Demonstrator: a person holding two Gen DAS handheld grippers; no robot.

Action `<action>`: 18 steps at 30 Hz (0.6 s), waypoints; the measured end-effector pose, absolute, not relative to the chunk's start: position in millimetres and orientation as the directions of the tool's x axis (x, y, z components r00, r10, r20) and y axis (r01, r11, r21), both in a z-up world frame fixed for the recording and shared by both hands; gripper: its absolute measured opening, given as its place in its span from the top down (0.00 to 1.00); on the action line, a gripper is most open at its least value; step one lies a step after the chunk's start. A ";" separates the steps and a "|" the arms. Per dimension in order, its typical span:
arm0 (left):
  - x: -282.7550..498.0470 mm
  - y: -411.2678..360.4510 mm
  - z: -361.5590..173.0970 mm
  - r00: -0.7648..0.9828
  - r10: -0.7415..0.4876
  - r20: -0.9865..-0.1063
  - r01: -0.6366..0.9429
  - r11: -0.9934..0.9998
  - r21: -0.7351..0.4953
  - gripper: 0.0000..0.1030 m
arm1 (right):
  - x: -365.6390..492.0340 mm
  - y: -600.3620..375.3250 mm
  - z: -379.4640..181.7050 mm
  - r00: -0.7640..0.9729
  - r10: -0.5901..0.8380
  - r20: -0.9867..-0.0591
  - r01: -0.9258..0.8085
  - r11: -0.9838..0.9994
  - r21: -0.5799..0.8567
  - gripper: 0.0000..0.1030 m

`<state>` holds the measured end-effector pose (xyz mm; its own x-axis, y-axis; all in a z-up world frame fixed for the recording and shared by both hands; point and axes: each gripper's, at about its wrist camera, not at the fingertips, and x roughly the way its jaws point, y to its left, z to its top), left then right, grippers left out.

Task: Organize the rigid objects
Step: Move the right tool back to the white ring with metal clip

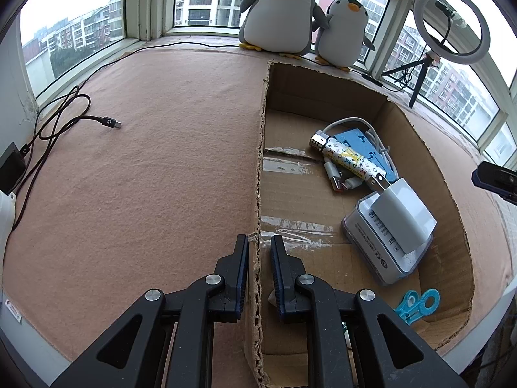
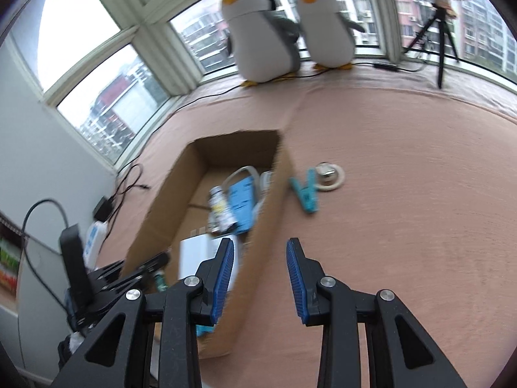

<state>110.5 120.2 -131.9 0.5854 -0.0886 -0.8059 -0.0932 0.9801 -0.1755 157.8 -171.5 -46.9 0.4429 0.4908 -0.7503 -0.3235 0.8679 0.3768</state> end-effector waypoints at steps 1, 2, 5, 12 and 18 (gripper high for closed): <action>110.7 119.8 -132.0 0.585 -0.087 -0.806 -0.093 0.980 -0.174 0.86 | 160.6 -175.6 -48.3 0.449 0.482 -0.753 -0.313 0.874 0.372 0.70; 110.7 119.4 -132.3 0.585 -0.086 -0.806 -0.093 0.981 -0.172 0.86 | 164.3 -180.4 -49.7 0.457 0.469 -0.756 -0.300 0.881 0.365 0.70; 111.2 119.0 -132.7 0.584 -0.085 -0.807 -0.093 0.981 -0.170 0.86 | 178.2 -190.1 -55.5 0.461 0.446 -0.767 -0.271 0.894 0.357 0.70; 111.5 118.3 -133.3 0.583 -0.084 -0.808 -0.093 0.981 -0.170 0.86 | 212.2 -196.2 -69.1 0.433 0.419 -0.798 -0.231 0.907 0.351 0.70; 110.5 118.7 -133.7 0.583 -0.090 -0.807 -0.092 0.980 -0.176 0.86 | 243.9 -183.1 -80.2 0.403 0.394 -0.826 -0.219 0.918 0.331 0.70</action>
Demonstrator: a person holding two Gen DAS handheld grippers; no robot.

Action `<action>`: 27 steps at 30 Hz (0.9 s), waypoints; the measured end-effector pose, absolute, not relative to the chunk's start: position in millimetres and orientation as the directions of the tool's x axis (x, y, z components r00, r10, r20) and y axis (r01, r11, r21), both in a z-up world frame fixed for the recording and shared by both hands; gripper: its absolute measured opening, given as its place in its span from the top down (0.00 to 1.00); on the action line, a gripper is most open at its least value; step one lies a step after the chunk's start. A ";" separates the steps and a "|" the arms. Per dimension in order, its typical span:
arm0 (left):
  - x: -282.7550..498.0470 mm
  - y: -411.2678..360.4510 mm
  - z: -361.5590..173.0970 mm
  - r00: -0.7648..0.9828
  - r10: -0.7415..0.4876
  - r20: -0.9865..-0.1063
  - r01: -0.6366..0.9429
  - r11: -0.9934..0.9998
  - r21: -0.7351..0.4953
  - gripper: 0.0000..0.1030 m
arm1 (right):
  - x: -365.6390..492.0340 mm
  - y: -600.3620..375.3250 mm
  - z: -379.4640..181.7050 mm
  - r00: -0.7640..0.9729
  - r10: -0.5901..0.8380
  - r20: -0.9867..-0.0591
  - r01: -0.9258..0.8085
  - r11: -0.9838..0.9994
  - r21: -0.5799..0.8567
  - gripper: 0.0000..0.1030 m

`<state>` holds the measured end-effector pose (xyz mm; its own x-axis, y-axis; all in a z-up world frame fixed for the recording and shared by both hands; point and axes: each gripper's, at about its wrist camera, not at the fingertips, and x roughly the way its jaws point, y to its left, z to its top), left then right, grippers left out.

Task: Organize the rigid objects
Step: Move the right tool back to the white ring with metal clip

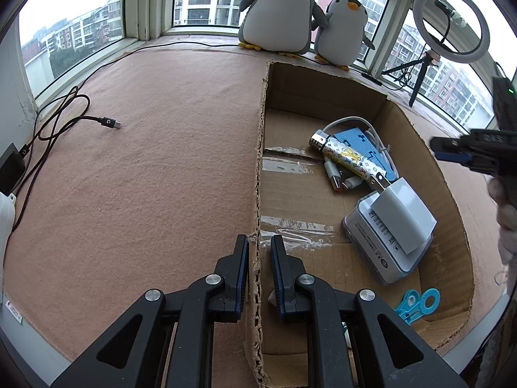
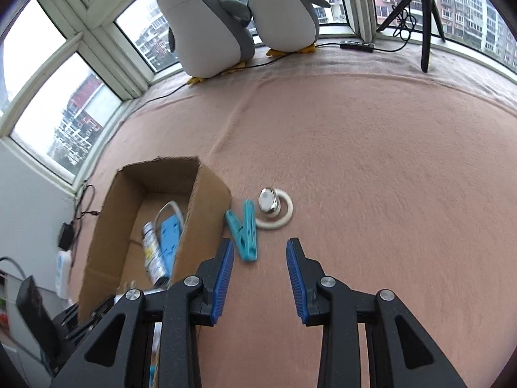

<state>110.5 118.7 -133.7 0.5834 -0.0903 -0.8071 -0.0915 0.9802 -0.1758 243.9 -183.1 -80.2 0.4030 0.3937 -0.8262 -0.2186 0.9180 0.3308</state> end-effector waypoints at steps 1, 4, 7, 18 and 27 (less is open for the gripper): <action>110.6 118.9 -133.8 0.583 -0.092 -0.807 -0.091 0.980 -0.177 0.86 | 249.0 -181.0 -81.5 0.406 0.379 -0.831 -0.214 0.924 0.317 0.70; 110.5 119.6 -134.1 0.582 -0.094 -0.807 -0.089 0.980 -0.178 0.86 | 267.0 -176.1 -88.2 0.396 0.354 -0.847 -0.187 0.935 0.303 0.70; 110.3 120.1 -134.1 0.583 -0.096 -0.807 -0.088 0.980 -0.180 0.86 | 285.3 -173.2 -97.7 0.379 0.336 -0.862 -0.139 0.942 0.305 0.70; 109.7 123.8 -134.2 0.583 -0.109 -0.805 -0.080 0.979 -0.190 0.86 | 304.1 -152.7 -111.6 0.369 0.249 -0.895 -0.141 0.967 0.210 0.70; 109.6 124.1 -134.2 0.582 -0.108 -0.806 -0.080 0.979 -0.188 0.86 | 309.4 -146.5 -116.3 0.358 0.210 -0.910 -0.163 0.974 0.160 0.70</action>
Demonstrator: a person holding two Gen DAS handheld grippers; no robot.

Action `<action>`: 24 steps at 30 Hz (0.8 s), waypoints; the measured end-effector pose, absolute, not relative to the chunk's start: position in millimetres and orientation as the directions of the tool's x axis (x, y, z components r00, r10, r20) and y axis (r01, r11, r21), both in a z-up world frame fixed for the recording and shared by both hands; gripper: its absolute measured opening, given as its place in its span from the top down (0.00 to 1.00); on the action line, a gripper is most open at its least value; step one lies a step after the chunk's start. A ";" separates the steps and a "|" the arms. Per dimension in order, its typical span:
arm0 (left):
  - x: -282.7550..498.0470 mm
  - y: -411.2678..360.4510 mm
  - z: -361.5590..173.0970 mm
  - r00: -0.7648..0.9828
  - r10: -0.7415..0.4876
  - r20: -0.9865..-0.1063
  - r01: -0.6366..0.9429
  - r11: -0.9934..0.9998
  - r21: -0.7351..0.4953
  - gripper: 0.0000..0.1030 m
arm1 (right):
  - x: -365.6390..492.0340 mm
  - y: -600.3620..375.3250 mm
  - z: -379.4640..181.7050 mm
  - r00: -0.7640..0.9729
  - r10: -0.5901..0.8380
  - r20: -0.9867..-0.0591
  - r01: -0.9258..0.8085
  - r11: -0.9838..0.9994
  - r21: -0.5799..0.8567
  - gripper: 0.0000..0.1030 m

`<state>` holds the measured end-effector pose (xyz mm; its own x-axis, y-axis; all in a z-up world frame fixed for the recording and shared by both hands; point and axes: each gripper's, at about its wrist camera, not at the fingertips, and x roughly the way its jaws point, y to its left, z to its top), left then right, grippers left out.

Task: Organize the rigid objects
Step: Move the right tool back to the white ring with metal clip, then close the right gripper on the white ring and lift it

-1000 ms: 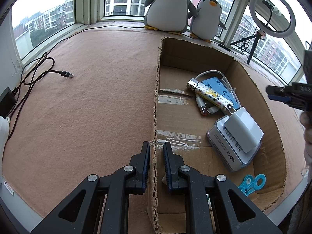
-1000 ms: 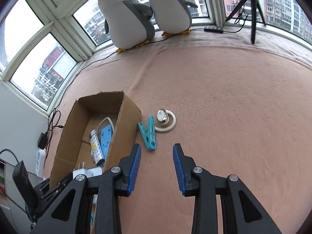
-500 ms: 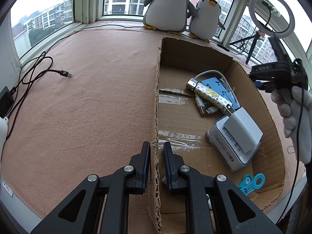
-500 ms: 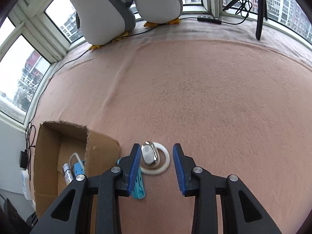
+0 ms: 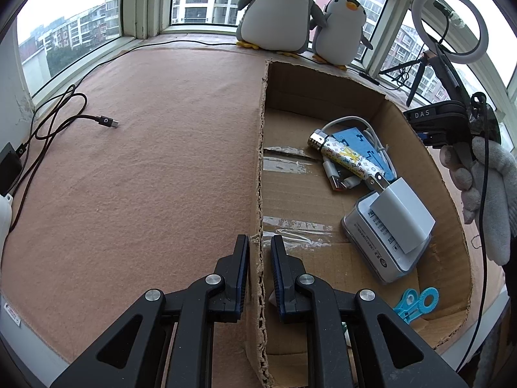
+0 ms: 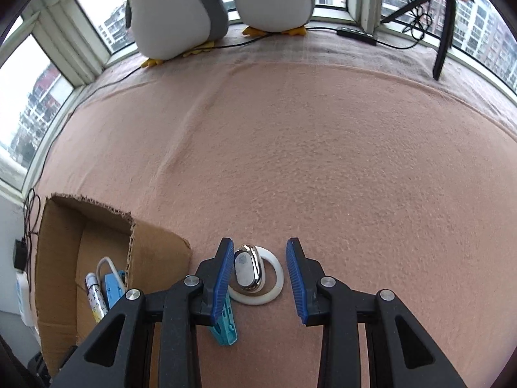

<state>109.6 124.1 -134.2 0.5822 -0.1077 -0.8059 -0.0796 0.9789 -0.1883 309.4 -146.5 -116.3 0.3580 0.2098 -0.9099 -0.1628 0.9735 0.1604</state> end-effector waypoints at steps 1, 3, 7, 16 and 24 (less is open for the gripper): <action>109.6 124.1 -134.2 0.582 -0.107 -0.806 -0.079 0.979 -0.188 0.86 | 310.0 -145.6 -118.1 0.351 0.200 -0.915 -0.168 0.975 0.149 0.70; 109.6 124.3 -134.2 0.582 -0.108 -0.806 -0.080 0.979 -0.189 0.86 | 309.9 -145.5 -119.1 0.353 0.195 -0.915 -0.172 0.975 0.141 0.70; 109.5 124.2 -134.5 0.582 -0.109 -0.806 -0.079 0.979 -0.189 0.86 | 306.1 -146.9 -119.5 0.350 0.193 -0.916 -0.182 0.974 0.136 0.70; 108.6 125.1 -135.6 0.583 -0.110 -0.805 -0.080 0.978 -0.192 0.86 | 298.6 -152.5 -119.0 0.363 0.154 -0.919 -0.211 0.974 0.080 0.75; 108.1 124.4 -135.6 0.583 -0.112 -0.805 -0.080 0.978 -0.194 0.86 | 291.4 -178.7 -118.7 0.379 0.153 -0.913 -0.183 0.979 0.088 0.75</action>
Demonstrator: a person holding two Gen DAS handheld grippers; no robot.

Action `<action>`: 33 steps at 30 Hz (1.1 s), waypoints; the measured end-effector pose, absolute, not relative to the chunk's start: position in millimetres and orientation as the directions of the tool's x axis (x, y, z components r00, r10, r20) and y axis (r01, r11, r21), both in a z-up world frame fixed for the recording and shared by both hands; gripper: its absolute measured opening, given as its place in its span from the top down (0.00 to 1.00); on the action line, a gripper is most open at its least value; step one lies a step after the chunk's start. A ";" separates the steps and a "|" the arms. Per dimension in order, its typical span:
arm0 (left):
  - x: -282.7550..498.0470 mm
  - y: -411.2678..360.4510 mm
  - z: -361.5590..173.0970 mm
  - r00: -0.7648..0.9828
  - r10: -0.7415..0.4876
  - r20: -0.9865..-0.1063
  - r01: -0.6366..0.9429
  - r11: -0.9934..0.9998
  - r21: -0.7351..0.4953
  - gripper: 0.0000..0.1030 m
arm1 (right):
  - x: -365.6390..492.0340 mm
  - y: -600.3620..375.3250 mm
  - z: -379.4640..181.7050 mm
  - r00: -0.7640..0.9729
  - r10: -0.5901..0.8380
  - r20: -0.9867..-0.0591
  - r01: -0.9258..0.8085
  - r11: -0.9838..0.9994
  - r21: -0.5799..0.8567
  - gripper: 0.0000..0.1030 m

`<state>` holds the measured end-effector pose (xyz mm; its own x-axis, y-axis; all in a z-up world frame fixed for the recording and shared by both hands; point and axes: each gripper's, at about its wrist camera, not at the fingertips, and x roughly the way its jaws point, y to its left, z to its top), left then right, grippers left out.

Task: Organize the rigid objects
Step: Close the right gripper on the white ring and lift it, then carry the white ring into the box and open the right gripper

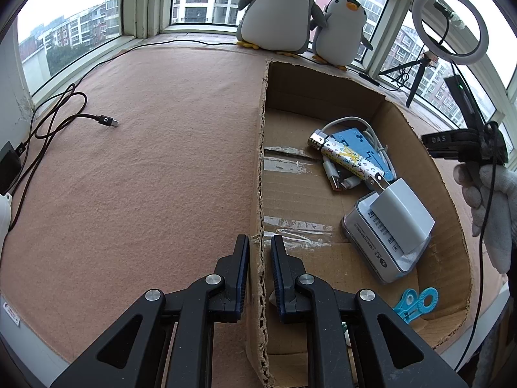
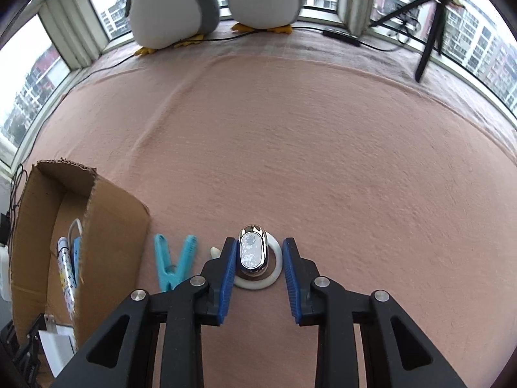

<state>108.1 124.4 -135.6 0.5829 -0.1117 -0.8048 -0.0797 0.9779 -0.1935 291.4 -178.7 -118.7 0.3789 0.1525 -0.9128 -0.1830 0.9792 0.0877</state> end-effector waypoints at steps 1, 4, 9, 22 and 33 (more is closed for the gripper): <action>108.2 124.4 -135.5 0.583 -0.112 -0.805 -0.080 0.978 -0.194 0.86 | 289.6 -184.2 -118.3 0.380 0.161 -0.911 -0.175 0.979 0.100 0.75; 108.3 124.4 -135.3 0.583 -0.111 -0.805 -0.081 0.978 -0.194 0.86 | 282.6 -199.9 -117.8 0.383 0.194 -0.903 -0.154 0.977 0.144 0.75; 108.8 123.1 -134.9 0.582 -0.103 -0.807 -0.084 0.979 -0.186 0.86 | 268.4 -215.6 -111.8 0.402 0.219 -0.889 -0.136 0.974 0.179 0.75; 110.0 120.8 -134.7 0.582 -0.100 -0.807 -0.087 0.979 -0.184 0.86 | 221.1 -172.2 -49.0 0.465 0.379 -0.800 -0.292 0.919 0.266 0.75; 108.8 122.8 -133.8 0.584 -0.106 -0.805 -0.086 0.978 -0.191 0.86 | 186.0 -79.8 -30.6 0.382 0.514 -0.768 -0.483 0.820 0.308 0.75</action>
<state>108.8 122.8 -133.8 0.5839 -0.1062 -0.8048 -0.0858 0.9778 -0.1912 186.0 -79.8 -30.6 0.3825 0.5141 -0.7677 -0.4831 0.8195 0.3081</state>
